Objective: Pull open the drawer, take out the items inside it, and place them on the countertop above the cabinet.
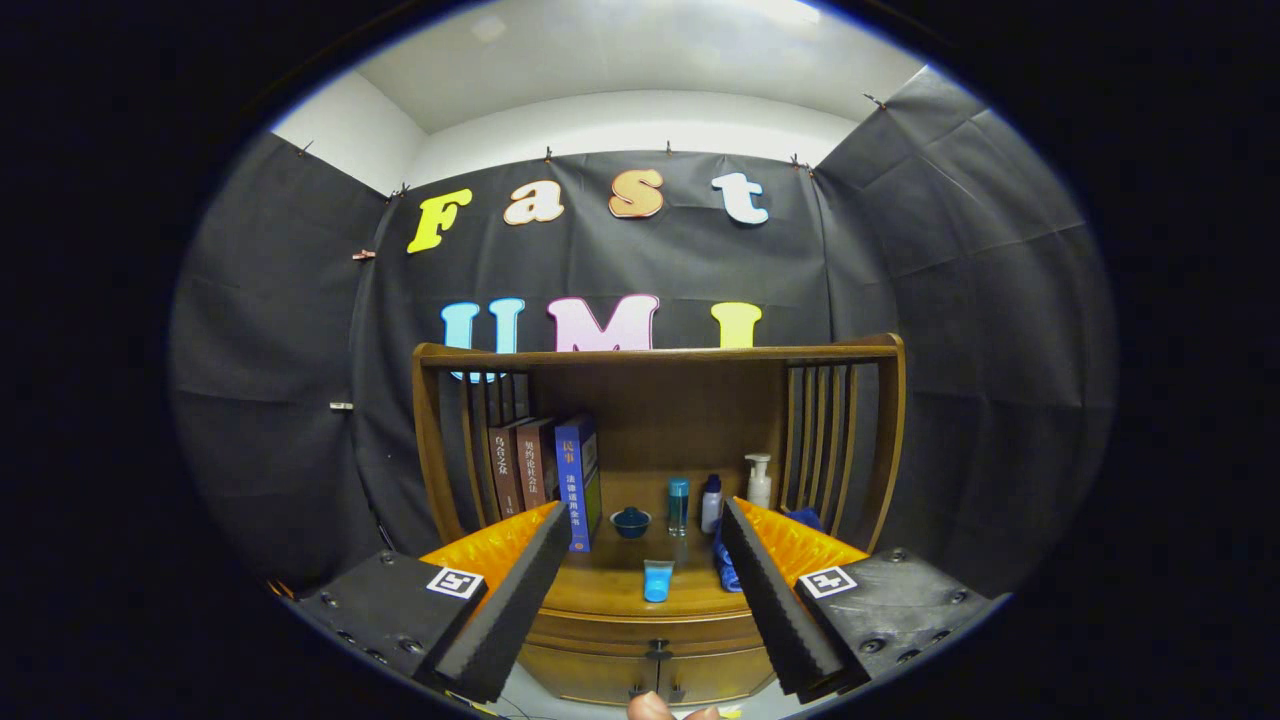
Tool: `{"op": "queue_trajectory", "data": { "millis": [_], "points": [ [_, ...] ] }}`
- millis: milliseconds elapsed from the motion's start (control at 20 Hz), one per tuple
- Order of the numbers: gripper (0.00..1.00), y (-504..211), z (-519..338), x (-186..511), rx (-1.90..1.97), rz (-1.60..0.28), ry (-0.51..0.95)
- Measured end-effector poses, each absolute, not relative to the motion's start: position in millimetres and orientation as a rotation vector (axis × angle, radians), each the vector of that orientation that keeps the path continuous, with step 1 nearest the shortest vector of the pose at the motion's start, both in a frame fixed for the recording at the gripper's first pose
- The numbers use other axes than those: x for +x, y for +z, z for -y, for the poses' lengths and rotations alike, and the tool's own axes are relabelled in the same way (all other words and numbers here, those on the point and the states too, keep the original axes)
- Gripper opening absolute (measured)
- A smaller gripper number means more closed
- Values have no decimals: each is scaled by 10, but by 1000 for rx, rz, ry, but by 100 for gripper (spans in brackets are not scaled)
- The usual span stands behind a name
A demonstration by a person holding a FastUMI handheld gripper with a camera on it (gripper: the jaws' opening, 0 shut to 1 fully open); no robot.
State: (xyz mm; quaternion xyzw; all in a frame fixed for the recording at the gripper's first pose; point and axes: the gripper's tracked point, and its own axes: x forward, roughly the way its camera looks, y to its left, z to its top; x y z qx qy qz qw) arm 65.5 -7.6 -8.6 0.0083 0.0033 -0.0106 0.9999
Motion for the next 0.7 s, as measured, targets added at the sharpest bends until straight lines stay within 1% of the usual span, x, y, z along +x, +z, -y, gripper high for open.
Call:
{"op": "queue_trajectory", "data": {
  "millis": [700],
  "points": [
    [99,-112,74,668,20,-4,-26]
  ]
}}
